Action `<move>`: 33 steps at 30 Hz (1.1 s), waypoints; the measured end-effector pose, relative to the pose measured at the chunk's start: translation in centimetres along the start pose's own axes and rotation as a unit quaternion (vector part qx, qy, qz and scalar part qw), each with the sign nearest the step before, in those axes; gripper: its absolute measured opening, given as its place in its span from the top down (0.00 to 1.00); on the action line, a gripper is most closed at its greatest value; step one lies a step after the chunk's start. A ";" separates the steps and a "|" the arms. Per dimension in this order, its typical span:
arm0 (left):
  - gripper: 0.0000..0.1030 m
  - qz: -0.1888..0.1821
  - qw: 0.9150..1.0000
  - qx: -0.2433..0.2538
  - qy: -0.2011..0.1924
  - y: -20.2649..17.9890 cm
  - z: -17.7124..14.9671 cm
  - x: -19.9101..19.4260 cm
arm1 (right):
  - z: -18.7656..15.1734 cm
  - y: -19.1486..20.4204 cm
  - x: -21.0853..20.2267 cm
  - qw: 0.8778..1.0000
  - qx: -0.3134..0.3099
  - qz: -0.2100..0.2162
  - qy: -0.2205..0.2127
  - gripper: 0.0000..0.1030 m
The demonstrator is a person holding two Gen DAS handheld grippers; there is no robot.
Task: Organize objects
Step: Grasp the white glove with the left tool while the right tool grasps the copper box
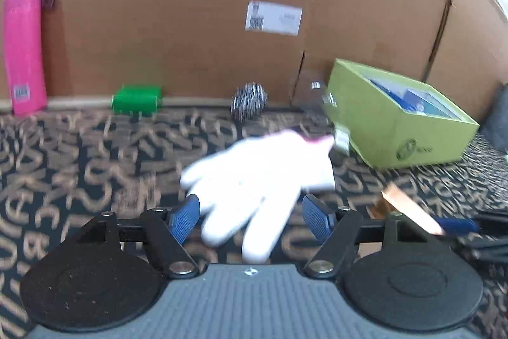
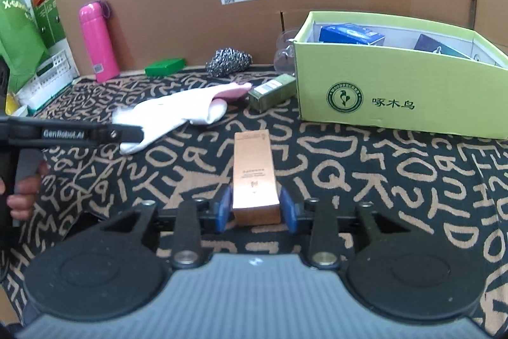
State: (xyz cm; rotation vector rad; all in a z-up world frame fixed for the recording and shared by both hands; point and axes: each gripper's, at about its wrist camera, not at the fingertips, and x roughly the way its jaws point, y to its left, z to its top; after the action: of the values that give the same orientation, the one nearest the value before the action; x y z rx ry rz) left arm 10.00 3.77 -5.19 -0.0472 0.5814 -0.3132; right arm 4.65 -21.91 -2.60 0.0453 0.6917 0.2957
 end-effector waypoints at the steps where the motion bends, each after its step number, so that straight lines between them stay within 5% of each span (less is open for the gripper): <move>1: 0.28 0.007 1.000 0.010 -0.002 -0.6 0.4 0.6 | 0.1 0.1 0.0 1.000 -0.002 -0.003 -0.003 0.61; 5: 0.17 0.022 0.995 0.093 -0.005 -3.0 1.3 3.5 | 0.6 0.3 0.7 1.000 -0.011 -0.012 -0.005 0.50; 7: 0.15 0.034 0.990 0.137 0.024 -3.8 1.1 5.5 | 0.9 0.3 1.2 1.000 -0.011 -0.010 -0.002 0.49; 9: 0.14 0.025 0.990 0.137 0.019 -3.7 0.9 5.8 | 1.0 0.2 1.5 1.000 -0.013 -0.006 -0.001 0.47; 10: 0.21 0.017 0.991 0.133 0.023 -3.6 1.0 5.8 | 1.0 0.3 1.7 1.000 -0.015 -0.007 -0.001 0.47; 11: 0.44 0.003 0.992 0.124 0.026 -3.3 1.1 5.6 | 1.1 0.4 1.9 1.000 -0.016 -0.007 0.000 0.47; 14: 0.81 -0.009 0.992 0.121 0.034 -3.2 1.4 5.2 | 1.2 0.4 2.7 1.000 -0.013 -0.005 0.005 0.47; 20: 0.92 -0.042 0.995 0.059 0.063 -2.3 2.1 4.4 | 1.3 0.8 3.5 1.000 -0.016 0.001 0.007 0.48; 25: 0.92 -0.039 0.995 0.069 0.065 -3.0 2.1 3.0 | 1.3 1.0 3.7 1.000 -0.027 -0.006 0.004 0.56; 27: 0.78 -0.033 0.994 0.083 0.056 -3.9 2.3 3.0 | 1.2 1.1 3.7 1.000 -0.025 -0.005 0.002 0.56; 29: 0.43 -0.026 0.995 0.088 0.045 -4.6 2.7 3.6 | 0.9 1.0 3.5 1.000 -0.024 -0.004 -0.001 0.56; 33: 0.43 -0.005 0.992 0.119 0.036 -5.8 2.9 5.7 | 0.5 0.6 2.9 1.000 -0.018 0.000 -0.007 0.58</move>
State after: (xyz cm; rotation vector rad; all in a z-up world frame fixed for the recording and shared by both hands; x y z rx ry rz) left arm 14.49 -3.67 -5.06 0.1917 0.6111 -0.3944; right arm 6.97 -20.52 -3.94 0.0124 0.6725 0.3087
